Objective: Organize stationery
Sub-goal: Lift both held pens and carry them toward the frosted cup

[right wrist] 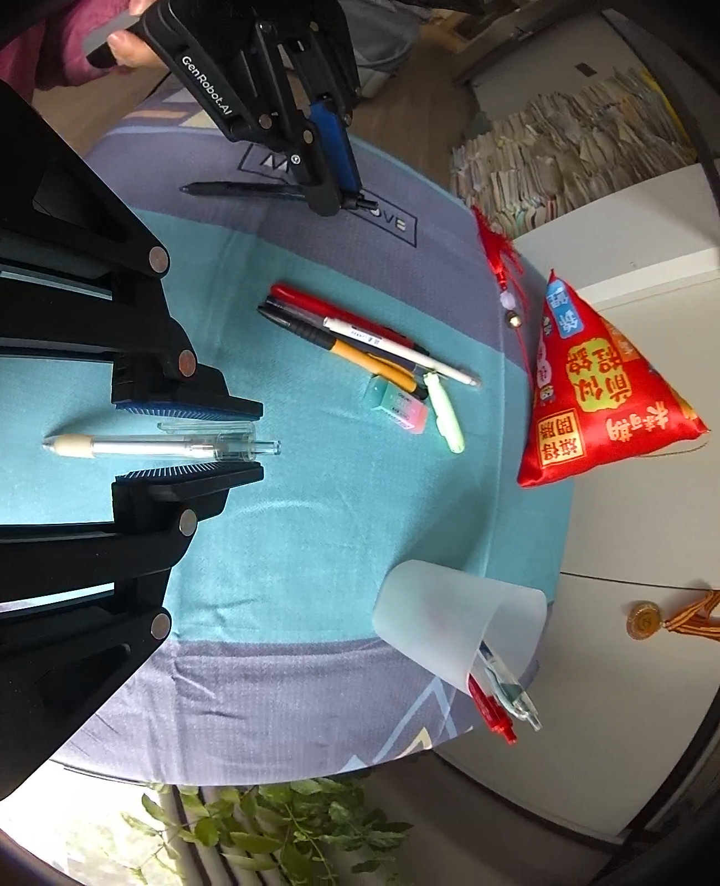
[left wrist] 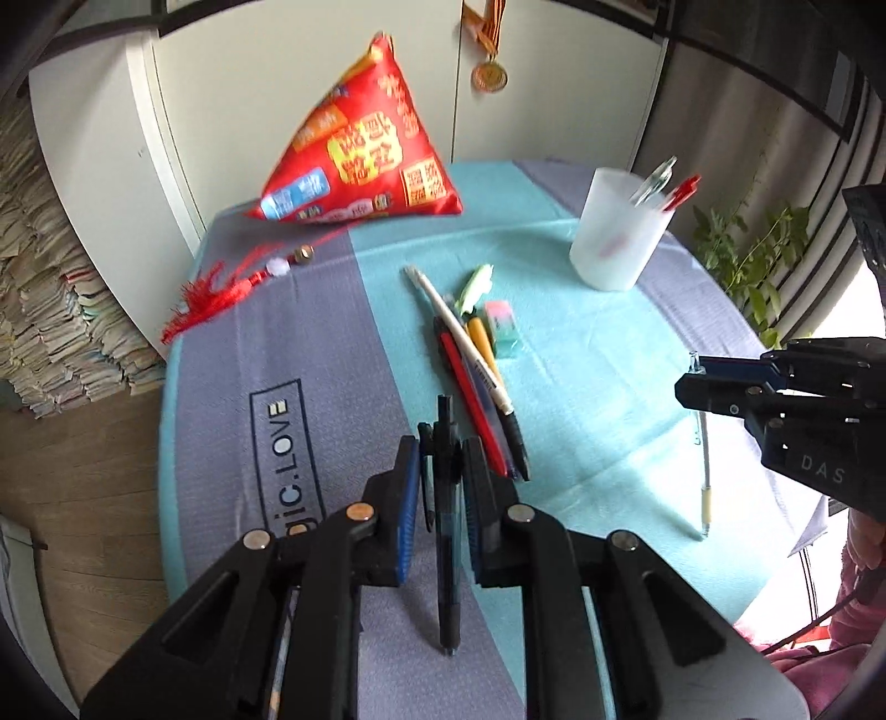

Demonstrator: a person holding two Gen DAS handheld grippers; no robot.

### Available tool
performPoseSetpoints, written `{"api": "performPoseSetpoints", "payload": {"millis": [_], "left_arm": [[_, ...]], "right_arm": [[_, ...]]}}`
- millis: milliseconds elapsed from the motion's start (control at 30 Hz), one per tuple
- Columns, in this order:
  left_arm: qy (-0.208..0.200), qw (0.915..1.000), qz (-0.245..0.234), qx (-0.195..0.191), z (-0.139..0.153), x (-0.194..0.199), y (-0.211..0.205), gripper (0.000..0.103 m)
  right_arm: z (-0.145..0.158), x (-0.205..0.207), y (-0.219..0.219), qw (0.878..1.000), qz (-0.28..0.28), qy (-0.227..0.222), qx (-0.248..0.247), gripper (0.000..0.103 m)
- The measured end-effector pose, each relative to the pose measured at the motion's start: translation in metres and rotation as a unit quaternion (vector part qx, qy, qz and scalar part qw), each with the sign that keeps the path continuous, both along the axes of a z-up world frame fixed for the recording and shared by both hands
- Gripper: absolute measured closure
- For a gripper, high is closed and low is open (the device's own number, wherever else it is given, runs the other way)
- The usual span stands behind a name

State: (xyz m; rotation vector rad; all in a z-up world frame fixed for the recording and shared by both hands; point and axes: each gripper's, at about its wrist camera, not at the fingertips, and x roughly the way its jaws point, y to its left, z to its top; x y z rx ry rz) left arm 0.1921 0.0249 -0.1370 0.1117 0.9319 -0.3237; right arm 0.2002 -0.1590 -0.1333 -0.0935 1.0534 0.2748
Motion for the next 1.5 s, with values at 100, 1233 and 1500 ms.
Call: {"api": "performPoseSetpoints", "payload": {"millis": [100, 1233, 1500], "left_arm": [[-0.027, 0.9996, 0.001, -0.009, 0.017, -0.012, 0.002, 0.089], [-0.146, 0.9859, -0.066, -0.049, 0.128, 0.021, -0.108, 0.089], [-0.151, 0.9842, -0.069, -0.063, 0.137, 0.051, -0.132, 0.089]], "right_arm": [[0.015, -0.007, -0.002, 1.000, -0.001, -0.020, 0.009, 0.088], [0.123, -0.019, -0.104, 0.976, -0.099, -0.178, 0.073, 0.088], [0.138, 0.007, -0.110, 0.973, -0.092, -0.195, 0.084, 0.088]]}}
